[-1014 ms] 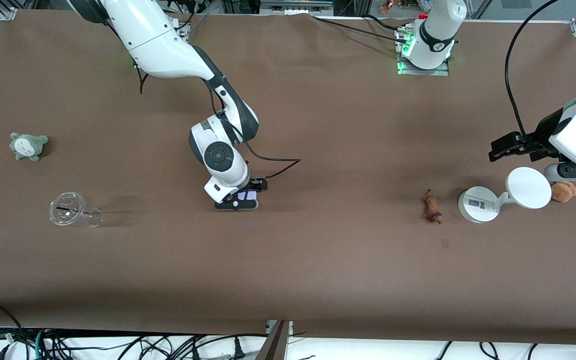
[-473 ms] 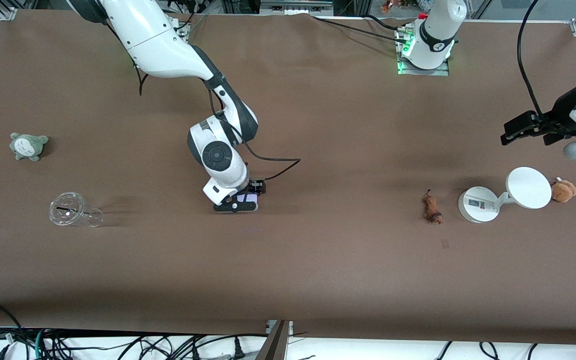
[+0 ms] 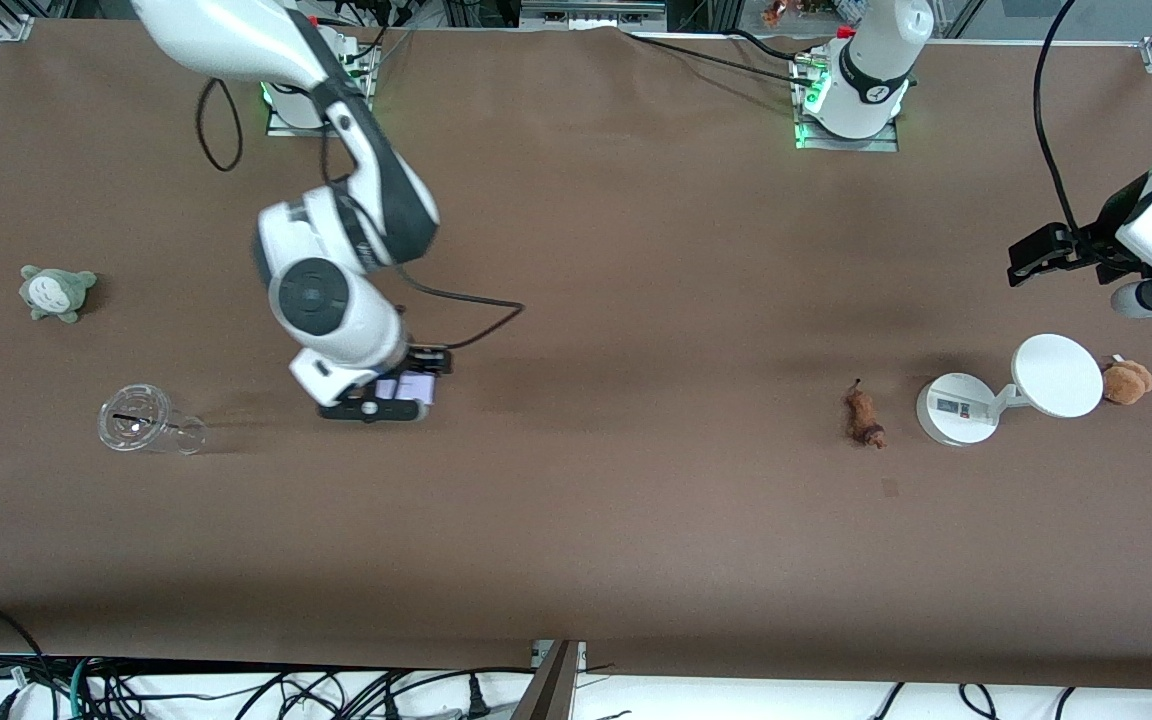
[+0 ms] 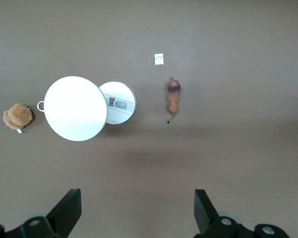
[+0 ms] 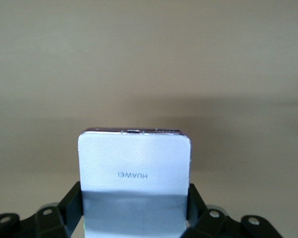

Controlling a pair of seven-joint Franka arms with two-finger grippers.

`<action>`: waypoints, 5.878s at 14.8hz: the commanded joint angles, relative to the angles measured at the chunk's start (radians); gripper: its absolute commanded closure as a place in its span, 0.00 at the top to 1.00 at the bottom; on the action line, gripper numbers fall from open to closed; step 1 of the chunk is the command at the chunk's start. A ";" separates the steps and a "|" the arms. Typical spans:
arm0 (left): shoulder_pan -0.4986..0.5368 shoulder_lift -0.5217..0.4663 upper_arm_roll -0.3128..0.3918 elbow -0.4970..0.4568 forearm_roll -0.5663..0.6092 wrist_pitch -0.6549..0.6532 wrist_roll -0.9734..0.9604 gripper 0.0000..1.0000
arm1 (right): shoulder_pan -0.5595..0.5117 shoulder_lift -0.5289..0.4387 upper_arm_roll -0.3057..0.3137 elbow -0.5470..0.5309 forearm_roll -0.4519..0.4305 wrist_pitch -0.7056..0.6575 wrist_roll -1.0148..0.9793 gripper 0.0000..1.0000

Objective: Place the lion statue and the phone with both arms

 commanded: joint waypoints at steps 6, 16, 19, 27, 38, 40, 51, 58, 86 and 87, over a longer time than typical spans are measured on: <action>0.012 -0.057 -0.003 -0.055 -0.001 0.047 0.002 1.00 | -0.157 -0.013 -0.062 -0.164 0.087 0.133 -0.326 0.00; 0.010 -0.045 -0.006 -0.025 0.002 0.041 0.004 1.00 | -0.242 0.166 -0.061 -0.163 0.085 0.414 -0.432 0.00; 0.004 -0.030 -0.009 -0.025 0.002 0.041 0.002 1.00 | -0.282 0.186 -0.061 -0.160 0.084 0.446 -0.495 0.00; 0.003 -0.019 -0.009 -0.023 0.016 0.046 0.002 1.00 | -0.313 0.214 -0.058 -0.155 0.085 0.486 -0.546 0.00; 0.001 -0.019 -0.011 -0.023 0.009 0.044 0.002 1.00 | -0.308 0.188 -0.058 -0.152 0.085 0.470 -0.546 1.00; 0.000 -0.019 -0.011 -0.023 0.009 0.044 0.002 1.00 | -0.308 0.144 -0.059 -0.143 0.085 0.393 -0.547 1.00; 0.001 -0.019 -0.009 -0.023 0.004 0.044 0.001 1.00 | -0.310 -0.209 -0.087 -0.009 0.082 -0.311 -0.530 1.00; 0.001 -0.019 -0.011 -0.023 0.004 0.044 0.001 1.00 | -0.308 -0.435 -0.105 -0.016 0.015 -0.647 -0.530 1.00; 0.000 -0.019 -0.011 -0.023 0.004 0.044 0.001 1.00 | -0.429 -0.479 0.054 -0.031 -0.071 -0.606 -0.489 1.00; 0.000 -0.019 -0.011 -0.025 0.004 0.044 0.001 1.00 | -0.431 -0.479 0.054 -0.031 -0.071 -0.592 -0.489 1.00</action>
